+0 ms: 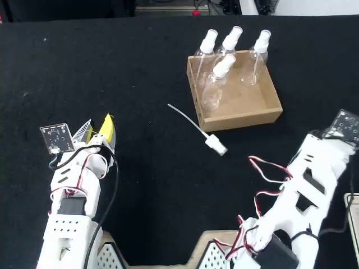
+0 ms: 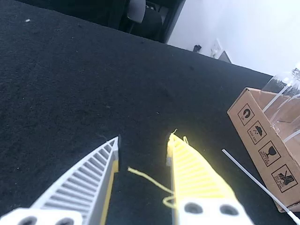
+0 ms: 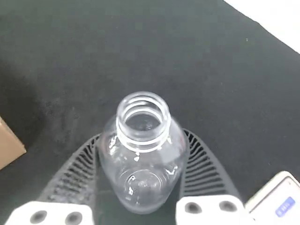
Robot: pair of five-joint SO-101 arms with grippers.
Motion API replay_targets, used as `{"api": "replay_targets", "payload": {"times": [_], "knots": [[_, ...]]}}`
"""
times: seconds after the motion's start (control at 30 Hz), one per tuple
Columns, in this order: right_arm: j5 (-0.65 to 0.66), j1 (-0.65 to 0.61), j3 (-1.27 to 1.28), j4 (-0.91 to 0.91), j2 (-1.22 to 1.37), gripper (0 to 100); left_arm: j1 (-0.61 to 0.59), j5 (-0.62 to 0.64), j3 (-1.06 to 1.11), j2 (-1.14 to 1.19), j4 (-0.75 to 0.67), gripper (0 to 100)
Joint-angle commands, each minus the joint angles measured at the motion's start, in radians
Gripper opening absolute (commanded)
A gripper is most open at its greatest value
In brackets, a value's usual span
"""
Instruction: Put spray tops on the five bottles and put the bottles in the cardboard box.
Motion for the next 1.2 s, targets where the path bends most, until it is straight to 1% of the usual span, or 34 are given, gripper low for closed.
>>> {"api": "replay_targets", "payload": {"times": [0.0,0.07,0.1,0.17,0.27,0.3,0.37,0.43,0.53,0.63,0.7,0.8,1.0,1.07,1.17], "knots": [[-0.008,0.017,-0.128,0.304,-0.156,6.8,0.042,-0.031,0.001,-0.005,-0.017,17],[-0.009,0.006,-0.188,0.508,-0.257,6.7,0.104,-0.117,-0.004,0.005,-0.009,17],[-0.008,-0.012,-0.216,0.598,-0.308,6.7,0.139,-0.167,-0.008,0.005,0.017,17],[0.0,-0.044,-0.245,0.744,-0.401,6.7,0.209,-0.242,-0.061,0.005,0.126,17],[-0.005,-0.109,-0.239,0.873,-0.526,6.7,0.288,-0.288,-0.166,0.006,0.324,17],[-0.009,-0.14,-0.226,0.898,-0.561,6.7,0.3,-0.287,-0.189,0.006,0.364,17],[-0.04,-0.212,-0.185,0.921,-0.633,6.7,0.309,-0.287,-0.197,0.006,0.381,17],[-0.118,-0.288,-0.136,0.914,-0.693,6.7,0.308,-0.287,-0.18,0.006,0.365,17],[-0.199,-0.405,-0.045,0.847,-0.771,6.7,0.306,-0.287,-0.122,0.0,0.281,17],[-0.236,-0.493,0.053,0.758,-0.828,6.7,0.305,-0.29,-0.068,-0.005,0.201,17],[-0.239,-0.531,0.116,0.704,-0.855,6.7,0.303,-0.293,-0.058,-0.005,0.183,17],[-0.239,-0.557,0.196,0.632,-0.886,6.7,0.291,-0.287,-0.061,-0.005,0.181,17],[-0.233,-0.557,0.306,0.505,-0.909,6.7,0.165,-0.284,-0.093,-0.005,0.178,17],[-0.233,-0.56,0.328,0.497,-0.909,6.7,0.131,-0.249,-0.097,-0.005,0.178,17],[-0.233,-0.605,0.338,0.496,-0.909,6.7,0.091,-0.164,-0.097,-0.006,0.176,17]]}}
